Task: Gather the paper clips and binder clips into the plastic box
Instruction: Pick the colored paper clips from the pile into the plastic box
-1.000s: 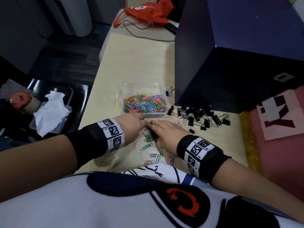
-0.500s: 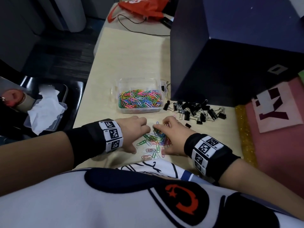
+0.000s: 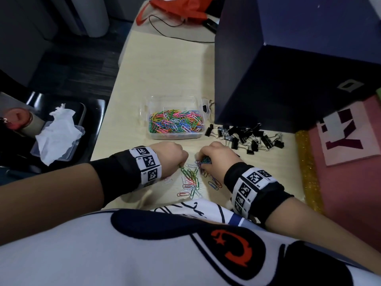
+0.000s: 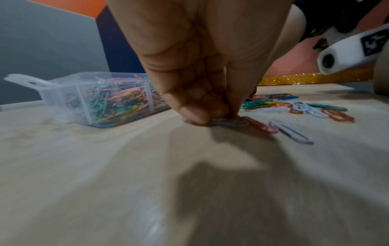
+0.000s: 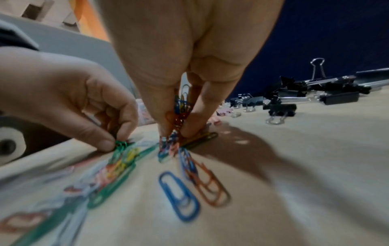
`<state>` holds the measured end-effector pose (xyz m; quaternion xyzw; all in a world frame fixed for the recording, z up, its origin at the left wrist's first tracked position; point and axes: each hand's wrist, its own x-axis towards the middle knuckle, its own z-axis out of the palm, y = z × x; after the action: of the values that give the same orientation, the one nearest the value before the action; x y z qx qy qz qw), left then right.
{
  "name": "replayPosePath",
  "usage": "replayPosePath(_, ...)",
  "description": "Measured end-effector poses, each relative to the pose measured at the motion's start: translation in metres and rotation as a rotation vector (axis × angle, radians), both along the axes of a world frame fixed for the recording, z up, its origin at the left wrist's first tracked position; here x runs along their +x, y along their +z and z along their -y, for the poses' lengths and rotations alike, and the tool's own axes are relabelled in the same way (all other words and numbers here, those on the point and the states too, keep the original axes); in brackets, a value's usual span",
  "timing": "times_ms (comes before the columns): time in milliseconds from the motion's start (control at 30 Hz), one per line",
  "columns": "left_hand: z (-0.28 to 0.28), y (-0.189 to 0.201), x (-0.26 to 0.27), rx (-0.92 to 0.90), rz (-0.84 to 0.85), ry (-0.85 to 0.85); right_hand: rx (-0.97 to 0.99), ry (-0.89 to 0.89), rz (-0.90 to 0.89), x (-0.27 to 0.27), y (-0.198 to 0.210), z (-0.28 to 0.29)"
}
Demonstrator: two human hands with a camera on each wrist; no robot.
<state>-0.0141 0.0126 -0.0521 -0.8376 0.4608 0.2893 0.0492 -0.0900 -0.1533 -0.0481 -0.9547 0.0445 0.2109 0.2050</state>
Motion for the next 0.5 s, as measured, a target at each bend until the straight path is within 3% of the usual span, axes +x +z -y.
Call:
replayPosePath(233,-0.009,0.021,0.018,-0.183,0.009,0.111,0.032,0.01,0.05,0.029,0.025,-0.005)
replayPosePath(400,-0.018,0.043,0.044,-0.356,0.106,0.277,0.118,-0.119,0.202,0.058,0.042,-0.011)
replayPosePath(500,-0.021,0.045,0.058,-0.376,0.162,0.355,0.121,-0.137,0.187,0.071,0.045,-0.015)
